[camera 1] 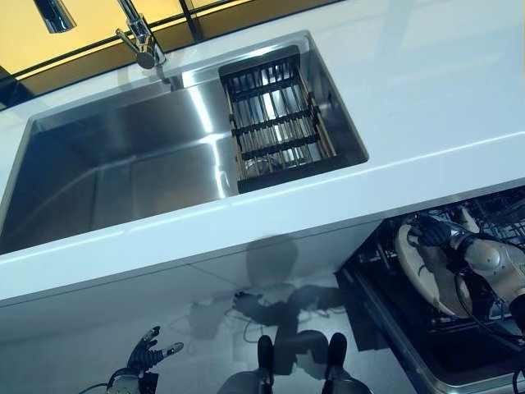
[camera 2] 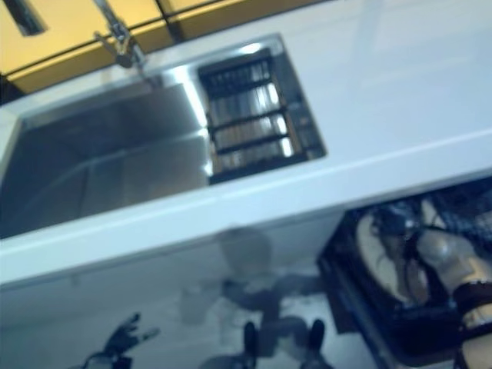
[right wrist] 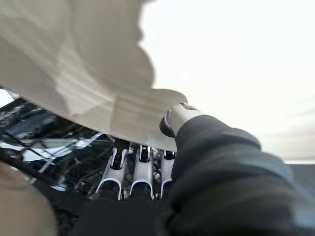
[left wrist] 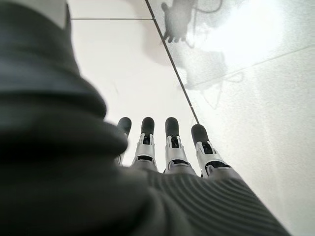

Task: Take plates into dishwasher

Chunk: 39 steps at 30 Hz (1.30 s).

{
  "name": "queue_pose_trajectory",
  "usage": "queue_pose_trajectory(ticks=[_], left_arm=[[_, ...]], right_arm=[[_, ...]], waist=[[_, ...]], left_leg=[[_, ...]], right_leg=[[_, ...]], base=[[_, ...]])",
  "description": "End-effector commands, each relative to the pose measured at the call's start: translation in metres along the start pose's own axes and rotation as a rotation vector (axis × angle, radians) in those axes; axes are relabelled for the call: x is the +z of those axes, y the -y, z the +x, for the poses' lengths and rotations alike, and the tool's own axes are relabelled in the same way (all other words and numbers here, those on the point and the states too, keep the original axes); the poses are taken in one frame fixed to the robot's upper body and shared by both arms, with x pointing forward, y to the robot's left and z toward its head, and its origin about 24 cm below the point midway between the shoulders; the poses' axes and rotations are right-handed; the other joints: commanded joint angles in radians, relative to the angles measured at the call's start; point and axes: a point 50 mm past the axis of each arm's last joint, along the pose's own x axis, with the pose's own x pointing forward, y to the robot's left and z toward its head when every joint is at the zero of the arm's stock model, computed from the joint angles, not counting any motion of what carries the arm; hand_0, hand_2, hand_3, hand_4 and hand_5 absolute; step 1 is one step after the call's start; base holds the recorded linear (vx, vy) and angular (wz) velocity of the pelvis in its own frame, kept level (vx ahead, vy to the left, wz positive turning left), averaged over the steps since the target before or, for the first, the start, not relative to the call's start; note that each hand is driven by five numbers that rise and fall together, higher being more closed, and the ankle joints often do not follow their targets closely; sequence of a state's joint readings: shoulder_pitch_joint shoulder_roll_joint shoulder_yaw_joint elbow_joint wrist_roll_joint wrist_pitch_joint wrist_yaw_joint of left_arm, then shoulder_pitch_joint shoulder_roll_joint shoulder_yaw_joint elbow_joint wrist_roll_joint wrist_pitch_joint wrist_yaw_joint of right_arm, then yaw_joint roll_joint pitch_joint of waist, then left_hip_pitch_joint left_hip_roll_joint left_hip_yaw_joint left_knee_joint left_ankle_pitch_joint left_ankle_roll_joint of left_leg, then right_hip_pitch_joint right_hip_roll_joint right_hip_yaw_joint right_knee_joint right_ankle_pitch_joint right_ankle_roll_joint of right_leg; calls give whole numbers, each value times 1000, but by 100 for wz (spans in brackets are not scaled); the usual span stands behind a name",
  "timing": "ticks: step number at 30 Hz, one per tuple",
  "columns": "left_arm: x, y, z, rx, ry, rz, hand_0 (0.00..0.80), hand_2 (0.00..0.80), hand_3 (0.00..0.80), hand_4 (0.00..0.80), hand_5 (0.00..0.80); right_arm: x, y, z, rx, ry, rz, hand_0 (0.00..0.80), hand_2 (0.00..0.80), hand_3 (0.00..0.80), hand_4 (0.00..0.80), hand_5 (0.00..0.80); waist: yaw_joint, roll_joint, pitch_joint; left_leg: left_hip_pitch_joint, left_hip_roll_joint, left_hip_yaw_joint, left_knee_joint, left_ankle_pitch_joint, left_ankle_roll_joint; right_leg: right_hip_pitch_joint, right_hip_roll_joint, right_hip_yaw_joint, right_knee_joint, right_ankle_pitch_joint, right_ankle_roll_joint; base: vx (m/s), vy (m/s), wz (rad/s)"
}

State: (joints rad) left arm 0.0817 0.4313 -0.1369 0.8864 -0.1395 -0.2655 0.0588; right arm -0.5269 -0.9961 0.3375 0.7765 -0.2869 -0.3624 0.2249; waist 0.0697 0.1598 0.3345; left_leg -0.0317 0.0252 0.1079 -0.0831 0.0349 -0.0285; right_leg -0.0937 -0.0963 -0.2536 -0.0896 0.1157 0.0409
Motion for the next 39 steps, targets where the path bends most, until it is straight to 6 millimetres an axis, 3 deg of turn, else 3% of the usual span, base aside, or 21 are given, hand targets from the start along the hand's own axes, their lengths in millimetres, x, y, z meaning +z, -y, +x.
queue_pose_trajectory(ticks=[1, 6, 7, 8, 9, 30, 39], left_arm=[[16, -13, 7, 15, 63, 24, 0, 0, 0, 0, 0], [15, -15, 6, 22, 60, 33, 0, 0, 0, 0, 0], [15, -16, 5, 25, 59, 33, 0, 0, 0, 0, 0], [14, -17, 5, 27, 58, 34, 0, 0, 0, 0, 0], [14, -17, 5, 29, 55, 34, 0, 0, 0, 0, 0], [6, -20, 3, 54, 13, 49, 0, 0, 0, 0, 0], [-8, -28, -2, 111, -47, -36, 0, 0, 0, 0, 0]], right_arm=[[4, 25, 2, -42, -5, -77, 800, 800, 800, 800, 800], [2, 27, -2, -55, -9, -77, 800, 800, 800, 800, 800], [2, 29, -2, -61, -10, -79, 571, 571, 571, 571, 571], [2, 29, -3, -66, -12, -81, 405, 405, 405, 405, 405], [1, 30, -4, -82, -14, -88, 0, 0, 0, 0, 0], [15, 31, -6, -46, 65, 27, 0, 0, 0, 0, 0], [24, 25, -13, 116, 118, 151, 0, 0, 0, 0, 0]], waist=[[29, -53, 29], [26, -70, 24], [25, -74, 23], [24, -78, 22], [23, -81, 20], [11, -134, -12], [-8, -165, -43]], left_leg=[[-13, -56, -22, -4, -67, 49], [-7, -52, -19, -4, -71, 50], [-6, -52, -18, -4, -72, 51], [-5, -51, -17, -4, -73, 51], [-3, -50, -15, -4, -73, 51], [31, -42, -5, -4, -89, 55], [51, -36, 8, -4, -95, 49]], right_leg=[[44, -6, -26, 17, -100, 31], [49, -3, -25, 15, -99, 33], [49, -2, -25, 14, -98, 34], [50, -1, -23, 14, -98, 34], [51, 0, -22, 14, -98, 35], [87, 12, -7, 2, -97, 42], [103, 16, 4, 2, -103, 44]], base=[[0, 0, 0], [0, 0, 0], [0, 0, 0], [0, 0, 0], [0, 0, 0], [0, 4, -1], [10, 25, -3]])
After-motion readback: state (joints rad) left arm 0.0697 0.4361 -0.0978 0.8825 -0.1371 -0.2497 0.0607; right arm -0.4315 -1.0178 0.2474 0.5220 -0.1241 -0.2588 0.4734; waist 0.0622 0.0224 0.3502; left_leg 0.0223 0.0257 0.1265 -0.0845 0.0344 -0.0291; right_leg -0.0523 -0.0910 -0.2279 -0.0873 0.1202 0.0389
